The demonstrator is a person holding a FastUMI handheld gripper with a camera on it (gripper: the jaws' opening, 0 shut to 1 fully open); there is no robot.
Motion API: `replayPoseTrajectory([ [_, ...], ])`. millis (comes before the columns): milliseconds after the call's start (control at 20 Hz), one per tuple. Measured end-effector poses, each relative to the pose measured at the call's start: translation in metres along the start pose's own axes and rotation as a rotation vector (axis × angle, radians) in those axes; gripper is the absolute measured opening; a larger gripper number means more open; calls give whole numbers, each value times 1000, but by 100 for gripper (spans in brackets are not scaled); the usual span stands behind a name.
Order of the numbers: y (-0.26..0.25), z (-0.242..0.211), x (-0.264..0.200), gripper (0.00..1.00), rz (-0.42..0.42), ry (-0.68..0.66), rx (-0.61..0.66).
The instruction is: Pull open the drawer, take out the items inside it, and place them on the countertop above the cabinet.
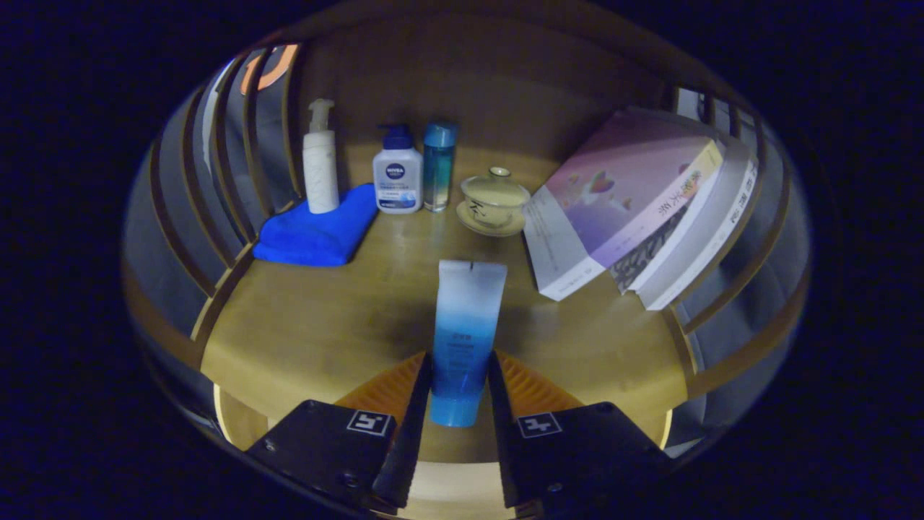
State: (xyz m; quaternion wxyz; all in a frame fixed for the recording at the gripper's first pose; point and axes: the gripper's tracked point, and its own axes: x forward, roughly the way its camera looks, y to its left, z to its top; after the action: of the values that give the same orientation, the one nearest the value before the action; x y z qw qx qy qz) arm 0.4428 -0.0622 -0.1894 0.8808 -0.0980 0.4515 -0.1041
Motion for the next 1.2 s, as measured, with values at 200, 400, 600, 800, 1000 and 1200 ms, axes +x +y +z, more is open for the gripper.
replayPoseTrajectory([
  [200,2,13,-16,51,-1,-60,-33],
  [400,8,11,-52,54,42,-82,-24],
  [600,21,-3,-96,55,126,-116,2],
  [800,25,-25,-142,76,183,-143,8],
  [1000,19,-56,-190,76,206,-185,22],
  [1200,11,-90,-226,86,207,-256,22],
])
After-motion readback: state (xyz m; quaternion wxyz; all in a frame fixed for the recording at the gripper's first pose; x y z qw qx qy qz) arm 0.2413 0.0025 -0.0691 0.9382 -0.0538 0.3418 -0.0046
